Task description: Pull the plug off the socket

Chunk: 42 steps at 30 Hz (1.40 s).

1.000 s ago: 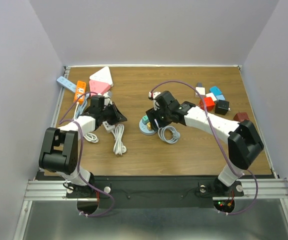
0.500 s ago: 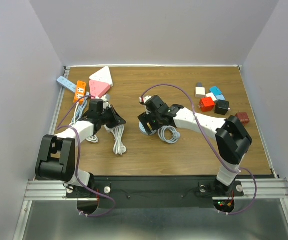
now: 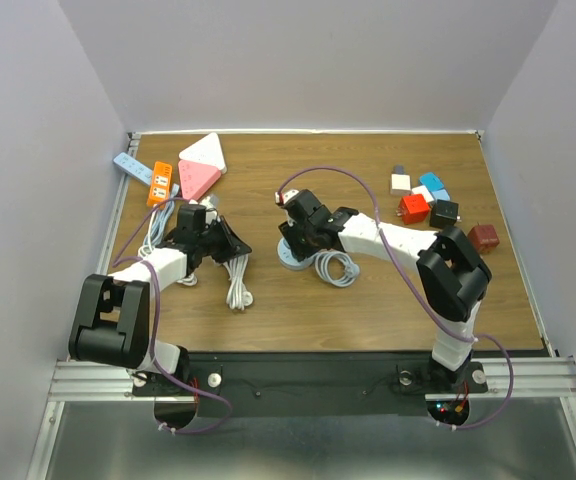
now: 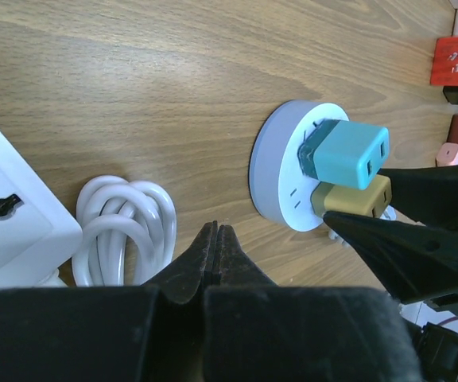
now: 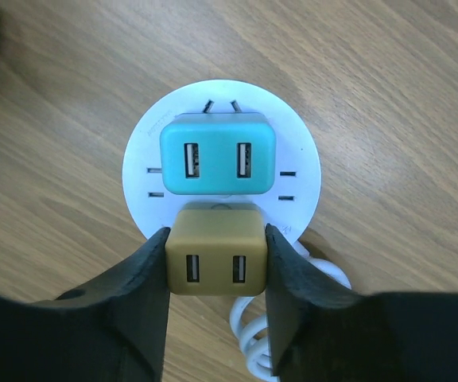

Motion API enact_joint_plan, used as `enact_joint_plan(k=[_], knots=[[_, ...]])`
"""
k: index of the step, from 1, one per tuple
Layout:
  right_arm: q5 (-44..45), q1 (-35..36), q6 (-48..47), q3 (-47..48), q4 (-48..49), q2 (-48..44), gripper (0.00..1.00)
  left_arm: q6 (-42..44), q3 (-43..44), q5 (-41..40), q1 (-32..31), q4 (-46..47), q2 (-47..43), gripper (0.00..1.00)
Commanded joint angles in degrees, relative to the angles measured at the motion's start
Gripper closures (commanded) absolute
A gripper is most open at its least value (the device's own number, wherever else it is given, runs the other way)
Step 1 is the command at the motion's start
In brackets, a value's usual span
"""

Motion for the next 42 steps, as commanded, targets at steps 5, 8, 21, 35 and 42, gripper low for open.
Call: enact_joint_plan(k=[5,8,21,35,42], knots=[[-1.36,0.24,2.66,1.46,2.91,-1.11,0.93,-0.22,-0.65,2.15,-0.57,3.48,-1.65,1.0],[-0.21,-0.55,6.17,2.16,2.82,-4.09,1.0,-0.57,-0.22,4.09,-2.06,5.41,-1.21,0.93],[-9.25,-6.88,20.68,3.74,2.91,-8.23,1.0,-7.07,-0.65,2.95,-6.73,14.55,0.55,0.34],[-15.5,-6.97,21.47,3.39,4.14,-9.99,1.0,-12.26,2.42,2.95,-11.47,22.38,6.44,0.28],[-17.87,-7.06,20.68,3.13,4.49,-11.04,1.0,-13.58,2.95,2.24,-12.0,23.43,8.29,0.27]])
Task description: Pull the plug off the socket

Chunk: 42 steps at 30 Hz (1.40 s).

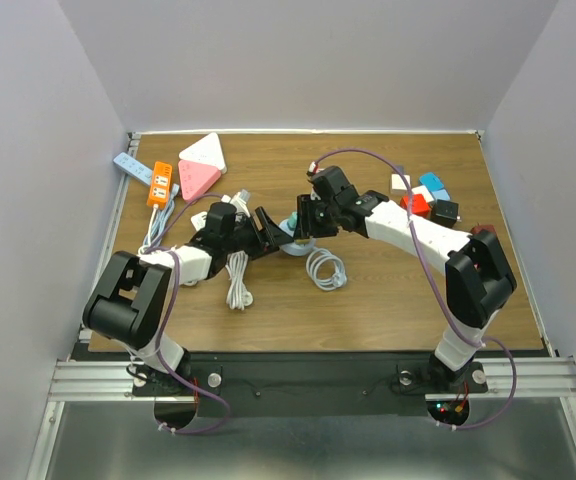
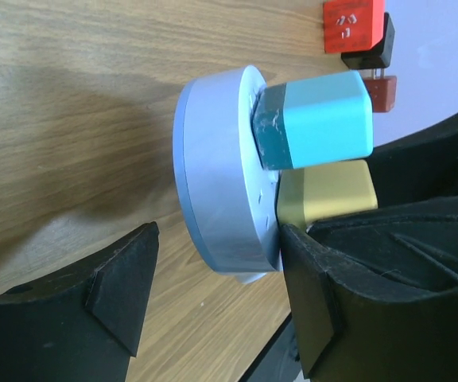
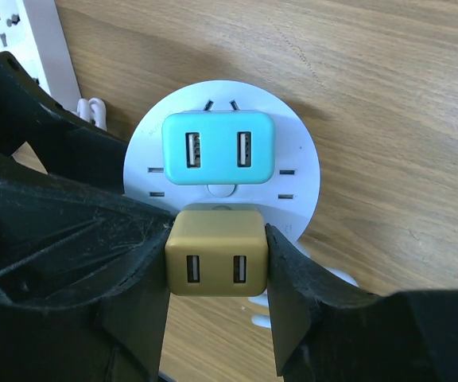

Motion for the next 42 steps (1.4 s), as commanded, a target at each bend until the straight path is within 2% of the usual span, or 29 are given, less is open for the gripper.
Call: enact_joint_plan(k=[1,3,10,16,18,20,21,22,32,36,42], knots=[[-4.09,0.35,0.03,2.84,4.47,-4.4,1.0,-1.21,2.27,-0.95,-0.5,3.7,0.28,0.28],[-4.09,0.35,-0.23,2.41,4.47,-4.58,1.0,-1.47,2.53,-1.3,-0.51,3.79,0.02,0.31],[-4.61,0.35,-1.46,1.09,4.56,-5.37,1.0,-3.67,1.75,-3.15,-0.51,4.93,-1.38,0.49],[-6.46,0.26,-2.17,0.65,5.26,-5.54,0.99,-6.65,1.57,-2.62,-0.51,6.78,-0.24,0.49],[-6.81,0.26,-2.08,0.64,5.35,-5.54,1.0,-7.1,1.48,-2.27,-0.59,7.48,0.28,0.54],[-6.72,0.35,-1.99,0.38,5.52,-5.63,1.0,-7.1,1.66,-2.01,-0.59,7.57,0.9,0.77],[-6.46,0.35,-1.73,0.47,5.52,-5.63,1.0,-7.01,1.57,-1.83,-0.59,7.57,1.07,0.98],[-6.2,0.35,-1.64,0.38,5.61,-5.63,1.0,-7.01,1.66,-1.92,-0.59,7.57,1.34,1.0],[1.27,-1.84,0.38,-2.07,5.43,-11.78,1.0,-3.06,-0.19,-7.28,0.28,3.7,5.81,1.0],[-0.48,-5.79,1.43,-4.36,5.35,-15.38,1.0,-2.0,-0.71,-7.1,1.25,4.23,7.14,1.0],[-7.59,-11.95,1.17,-4.89,5.43,-19.25,1.0,-0.95,-0.36,-6.75,1.52,4.14,7.93,1.0]])
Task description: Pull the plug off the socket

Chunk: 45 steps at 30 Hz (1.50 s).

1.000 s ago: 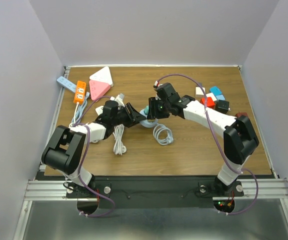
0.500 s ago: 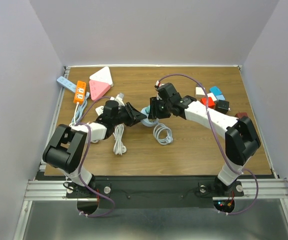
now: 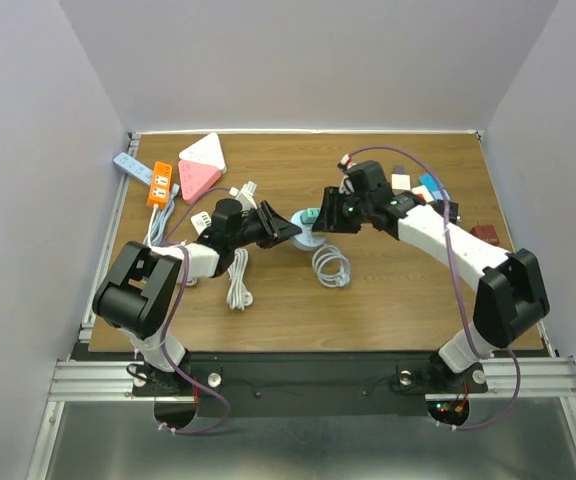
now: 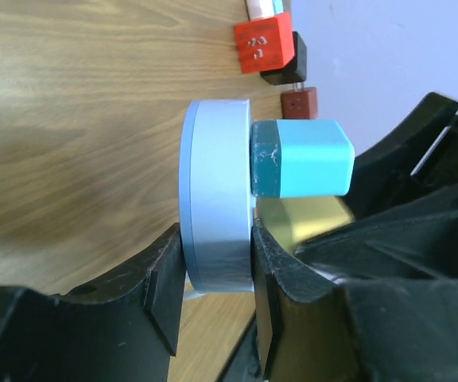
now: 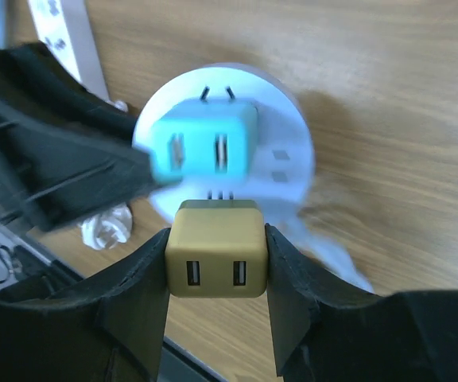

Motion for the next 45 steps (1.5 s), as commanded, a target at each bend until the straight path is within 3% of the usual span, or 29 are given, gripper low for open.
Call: enact_joint_plan(k=[1,5,9,12,13,16,20,27,32,38,45], knots=[[-5.02,-5.79,0.38,2.76,4.76,-9.68,0.99,6.44,-1.61,-8.81,3.13,-9.8,3.21,1.0],[-6.61,-6.32,-2.07,5.03,1.69,-6.71,1.0,7.14,-0.82,-8.89,3.13,-11.03,3.04,1.0],[-2.15,-6.32,-3.66,5.22,-0.25,-7.13,1.0,7.06,-0.29,-8.28,3.13,-11.21,1.81,1.0],[13.91,-7.11,-3.92,5.66,-2.79,-8.01,1.0,7.23,0.06,-8.01,3.22,-11.56,0.14,1.0],[24.48,-7.9,-4.1,5.92,-4.45,-7.06,1.0,7.49,0.32,-7.58,3.22,-11.91,-0.47,1.0],[36.59,-11.75,-2.53,6.71,-4.91,-4.59,1.0,8.11,0.68,-6.53,3.13,-11.91,-1.27,1.0],[39.44,-22.03,0.38,11.62,-4.82,1.9,0.99,9.34,1.47,-3.19,3.13,-11.91,-1.97,1.0],[41.46,-30.04,2.92,23.58,-4.91,17.98,0.99,10.57,2.7,-0.19,3.13,-13.4,-3.03,1.0],[46.82,-35.22,4.43,28.5,-5.26,22.82,1.0,12.94,4.19,1.65,3.05,-16.57,-4.43,1.0],[51.39,-39.71,4.95,27.9,-5.7,24.85,0.99,13.74,4.37,1.48,3.05,-17.71,-4.44,1.0],[45.96,-42.35,3.64,25.79,-6.14,28.64,0.99,13.91,5.16,2.35,3.13,-17.45,-2.68,1.0]])
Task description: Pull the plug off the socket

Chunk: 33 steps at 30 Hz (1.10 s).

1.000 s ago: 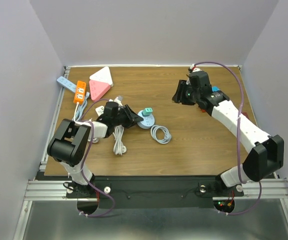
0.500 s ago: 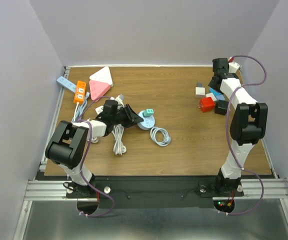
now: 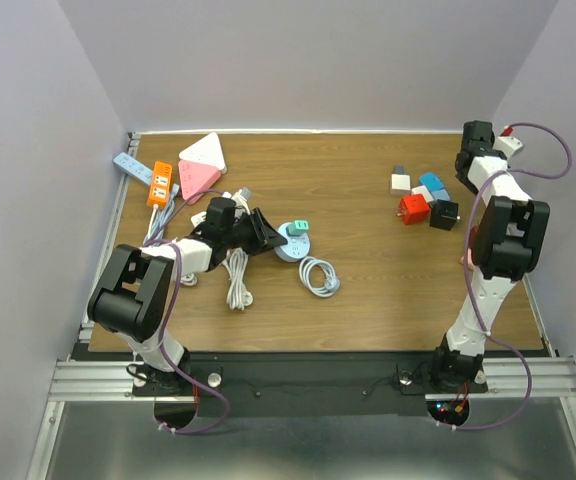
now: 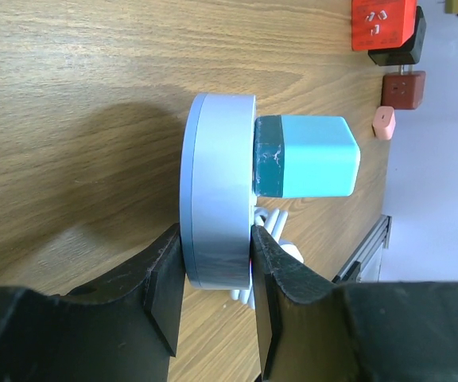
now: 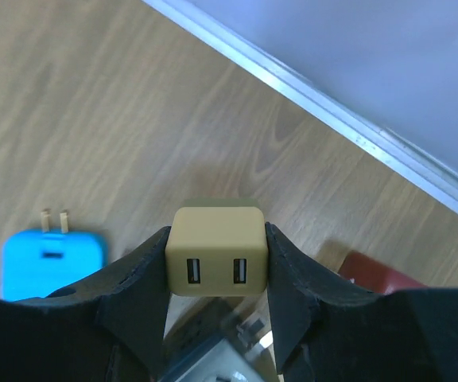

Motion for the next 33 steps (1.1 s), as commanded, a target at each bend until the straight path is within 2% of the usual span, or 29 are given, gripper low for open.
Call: enact_joint_plan(k=[1,2,9,11,12,13,14,16,17,19,20,25,28,31,33], knots=[[-2.61,-0.59,0.23,-0.9,-0.02,2.76,0.99,1.96,3.26,3.16,-0.12,1.37,-0.65,1.0],[-3.15,-0.76,0.57,-1.34,-0.02,2.85,0.94,1.96,3.43,3.34,-0.12,1.37,-0.64,1.0],[-9.12,-1.03,0.4,-1.96,-0.02,3.03,0.87,1.78,3.7,3.52,-0.21,1.28,-0.64,1.0],[-11.14,-1.12,-0.12,-2.05,-0.02,2.68,0.79,1.78,3.61,3.43,-0.3,1.28,-0.64,1.0],[-11.93,-1.12,-0.3,-2.05,0.07,2.41,0.66,1.87,3.61,3.43,-0.3,1.37,-0.56,1.0],[-12.55,-1.12,-0.47,-2.31,-0.02,2.06,0.59,1.87,3.61,3.52,-0.3,1.28,-0.47,1.0],[-14.04,-1.12,-0.74,-2.66,-0.02,0.93,0.47,1.87,3.7,3.52,-0.3,1.37,-0.56,1.0],[-15.37,-1.12,-1.09,-2.93,-0.02,-0.4,0.35,1.96,3.7,3.52,-0.3,1.28,-0.56,1.0],[-16.59,-1.03,-1.44,-3.27,-0.02,-1.88,0.22,1.96,3.79,3.69,-0.3,1.28,-0.3,1.0],[-17.74,-1.12,-2.23,-3.45,-0.02,-3.64,0.11,2.13,3.96,3.87,-0.3,1.28,-0.03,1.0],[-18.0,-1.12,-2.5,-3.45,-0.02,-4.35,0.0,2.31,3.96,4.13,-0.39,1.37,0.23,1.0],[-23.78,-1.03,-3.46,-3.98,0.06,-11.8,0.0,2.92,4.58,4.75,-0.74,1.19,1.29,1.0],[-39.91,0.8,-5.65,-5.82,1.64,-16.64,0.0,3.28,5.1,5.01,-1.26,1.19,2.17,1.0],[-48.65,4.58,-9.95,-9.59,3.66,-19.64,0.0,3.28,5.89,5.63,-1.62,1.28,3.22,1.0],[-55.42,9.59,-12.07,-11.79,4.37,-21.84,0.0,3.28,6.59,6.15,-1.79,1.37,3.92,1.0]])
